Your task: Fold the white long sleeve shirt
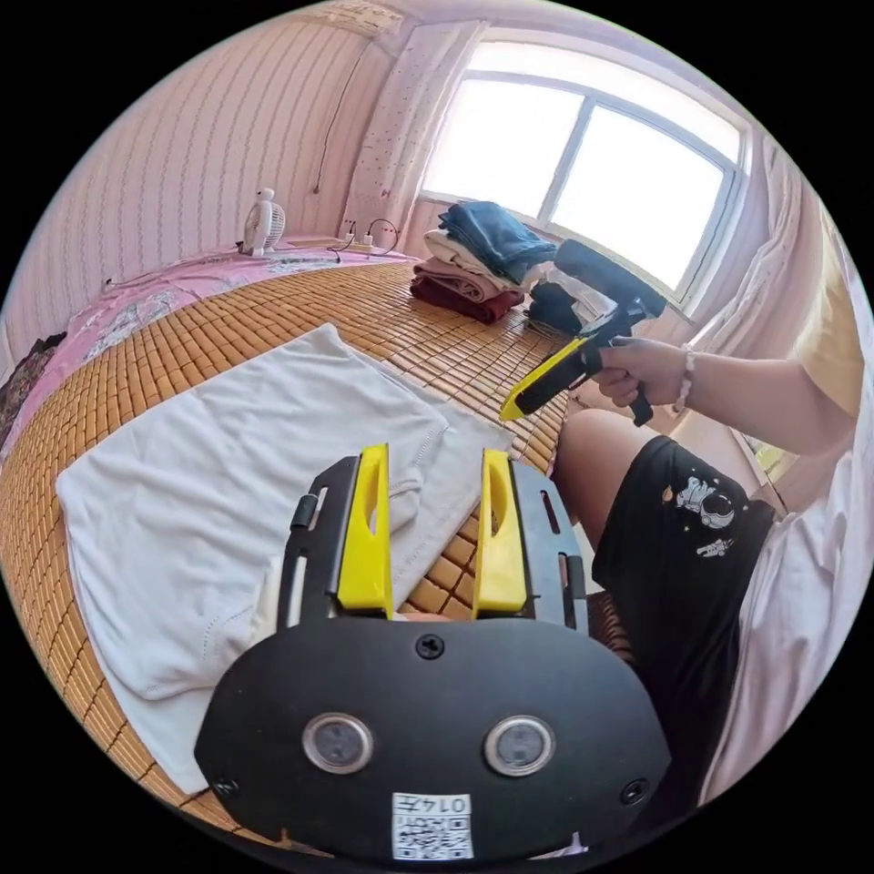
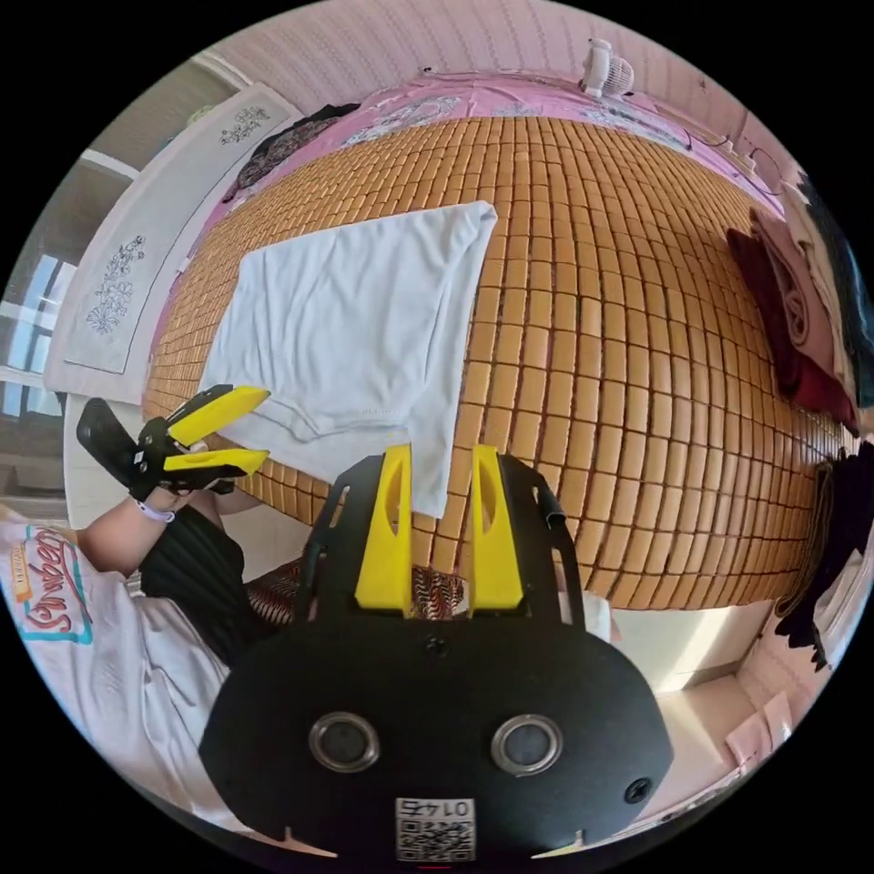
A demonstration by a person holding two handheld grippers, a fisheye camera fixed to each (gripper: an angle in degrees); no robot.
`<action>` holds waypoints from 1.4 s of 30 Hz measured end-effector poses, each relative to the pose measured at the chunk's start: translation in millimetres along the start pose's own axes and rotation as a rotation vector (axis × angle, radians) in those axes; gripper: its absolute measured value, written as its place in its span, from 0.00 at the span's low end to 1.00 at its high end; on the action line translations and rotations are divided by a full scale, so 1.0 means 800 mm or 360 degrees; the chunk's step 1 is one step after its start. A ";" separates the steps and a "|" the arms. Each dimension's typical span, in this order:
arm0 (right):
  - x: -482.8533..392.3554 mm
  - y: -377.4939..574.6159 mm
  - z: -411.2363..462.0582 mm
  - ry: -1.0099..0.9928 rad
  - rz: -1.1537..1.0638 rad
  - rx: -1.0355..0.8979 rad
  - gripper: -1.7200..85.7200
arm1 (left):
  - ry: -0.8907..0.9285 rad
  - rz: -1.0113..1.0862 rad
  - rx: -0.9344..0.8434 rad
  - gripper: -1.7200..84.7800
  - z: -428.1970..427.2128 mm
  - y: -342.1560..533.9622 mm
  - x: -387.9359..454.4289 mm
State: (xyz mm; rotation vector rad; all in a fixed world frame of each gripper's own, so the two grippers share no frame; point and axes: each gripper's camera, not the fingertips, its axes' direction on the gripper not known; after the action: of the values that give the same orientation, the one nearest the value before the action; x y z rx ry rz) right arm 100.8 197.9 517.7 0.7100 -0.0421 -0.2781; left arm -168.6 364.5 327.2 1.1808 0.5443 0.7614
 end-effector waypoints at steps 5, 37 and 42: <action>0.061 0.053 0.002 -0.0179 0.0254 -0.0027 0.08 | -0.0017 0.0163 -0.0120 0.24 0.058 -0.042 0.064; 0.265 0.168 -0.136 -0.0750 0.0498 0.0550 0.13 | -0.0158 0.0298 -0.0490 0.01 0.101 -0.103 0.128; 0.296 0.168 -0.130 -0.0841 0.0652 0.0762 0.18 | -0.0084 0.0404 -0.0442 0.01 0.013 -0.069 0.133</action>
State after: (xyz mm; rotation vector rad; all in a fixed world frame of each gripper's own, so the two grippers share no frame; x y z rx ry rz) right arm 374.4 298.5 512.4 1.0643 -0.7695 -0.0513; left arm -79.6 429.3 278.8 1.0175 0.2362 0.9858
